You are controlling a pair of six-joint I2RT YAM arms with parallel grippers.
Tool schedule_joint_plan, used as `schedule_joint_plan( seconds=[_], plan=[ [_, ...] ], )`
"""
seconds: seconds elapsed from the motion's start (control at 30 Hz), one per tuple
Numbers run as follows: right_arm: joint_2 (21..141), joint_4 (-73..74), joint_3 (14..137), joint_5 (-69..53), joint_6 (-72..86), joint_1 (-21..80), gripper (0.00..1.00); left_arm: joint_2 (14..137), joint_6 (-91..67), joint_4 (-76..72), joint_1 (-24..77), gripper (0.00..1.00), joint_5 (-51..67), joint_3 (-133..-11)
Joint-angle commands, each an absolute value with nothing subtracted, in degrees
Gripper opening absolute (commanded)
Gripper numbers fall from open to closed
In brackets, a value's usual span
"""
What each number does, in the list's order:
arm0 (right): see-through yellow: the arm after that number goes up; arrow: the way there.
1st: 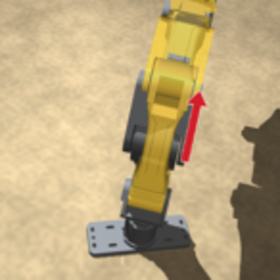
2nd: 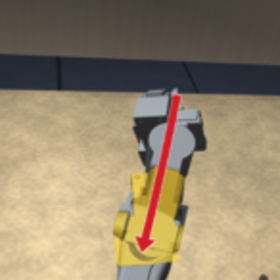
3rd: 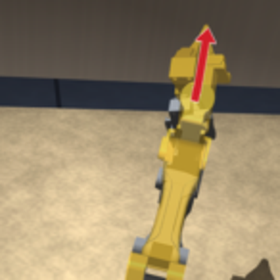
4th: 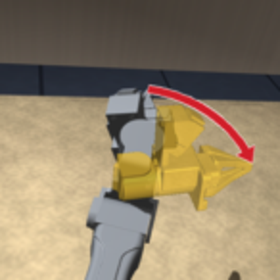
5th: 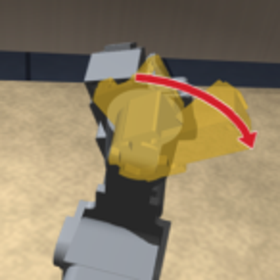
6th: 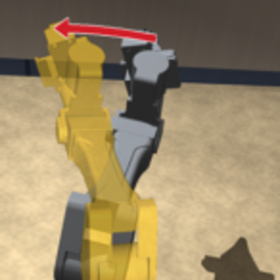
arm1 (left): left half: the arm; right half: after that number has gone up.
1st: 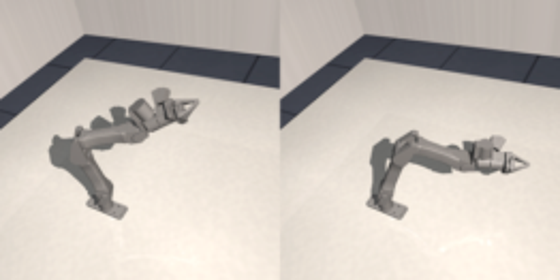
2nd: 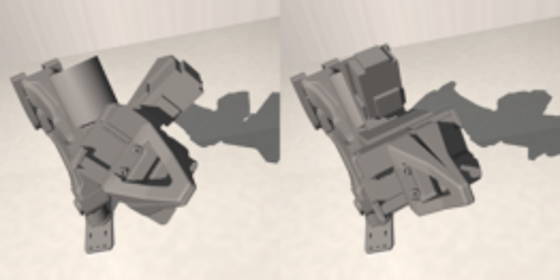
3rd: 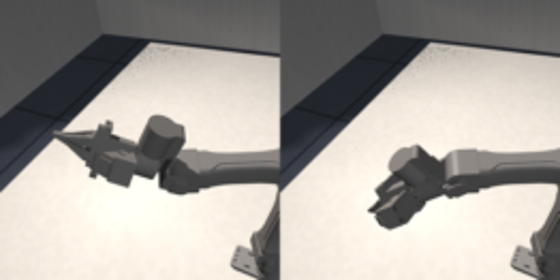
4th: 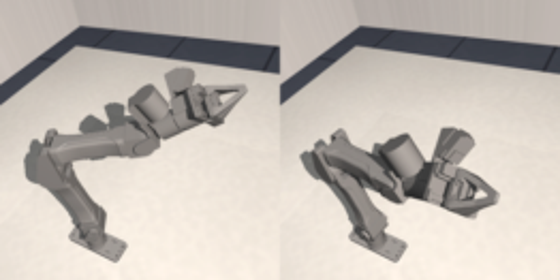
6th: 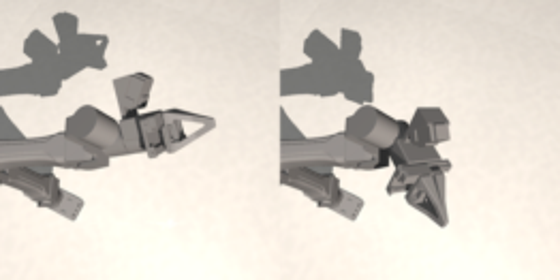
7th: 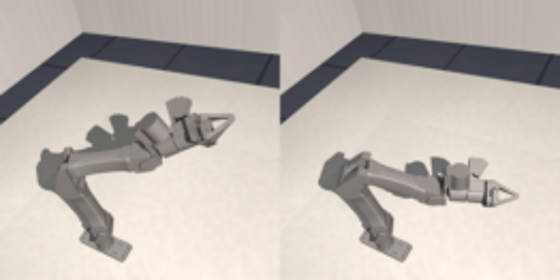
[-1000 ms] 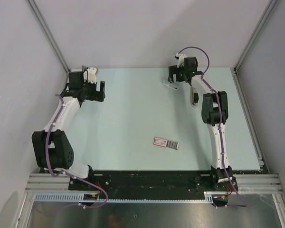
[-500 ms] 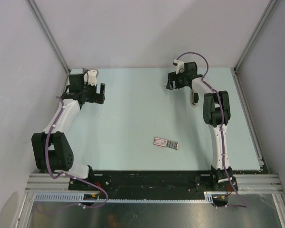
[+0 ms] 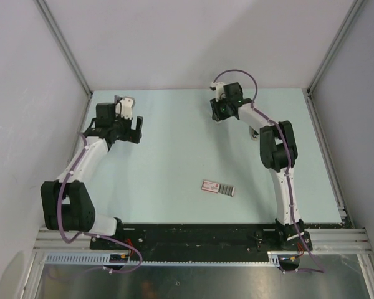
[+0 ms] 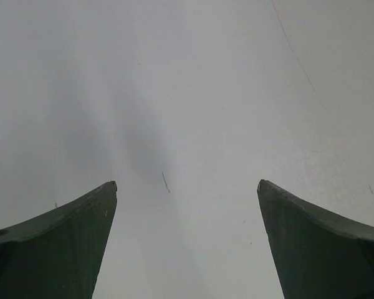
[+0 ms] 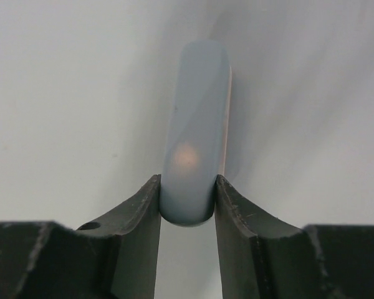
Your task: Unload the staples from the stapler
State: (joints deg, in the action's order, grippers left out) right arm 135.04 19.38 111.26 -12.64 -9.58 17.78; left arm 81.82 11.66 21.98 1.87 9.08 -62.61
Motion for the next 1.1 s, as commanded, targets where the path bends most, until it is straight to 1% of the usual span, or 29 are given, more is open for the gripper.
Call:
schedule_joint_plan(
  seconds=[0.0, 0.13, 0.23, 0.37, 0.5, 0.7, 0.87, 1.07],
  plan=[
    [128.6, 19.4, 108.8, -9.7, -7.0, 22.3, 0.18, 76.9, 12.9, 21.0, 2.8, 0.99, 8.5, -60.6],
    [123.9, 15.1, 102.3, -8.0, 0.2, 27.4, 0.04, 75.8, 13.1, 21.0, 4.1, 0.99, 8.7, -58.1],
    [120.0, 10.7, 96.5, -7.6, 8.2, 31.7, 0.01, 75.7, 12.8, 20.9, 5.7, 0.99, 10.0, -56.3],
    [115.0, 3.6, 88.1, -4.5, 17.3, 38.8, 0.00, 75.6, 12.3, 20.4, 7.1, 0.99, 16.0, -54.2],
    [110.2, -2.5, 82.8, -0.8, 25.9, 44.1, 0.00, 75.0, 12.6, 19.3, 7.3, 1.00, 24.0, -52.2],
    [105.7, -8.0, 79.0, 4.5, 34.3, 48.9, 0.00, 72.5, 13.3, 17.6, 7.8, 1.00, 34.9, -48.3],
    [103.9, -11.4, 77.4, 5.3, 40.1, 50.4, 0.00, 71.2, 14.0, 16.4, 8.1, 0.99, 39.3, -45.4],
    [103.3, -16.7, 74.9, 4.1, 47.4, 52.0, 0.00, 70.1, 14.4, 14.2, 7.9, 0.97, 40.9, -43.7]
  ],
)
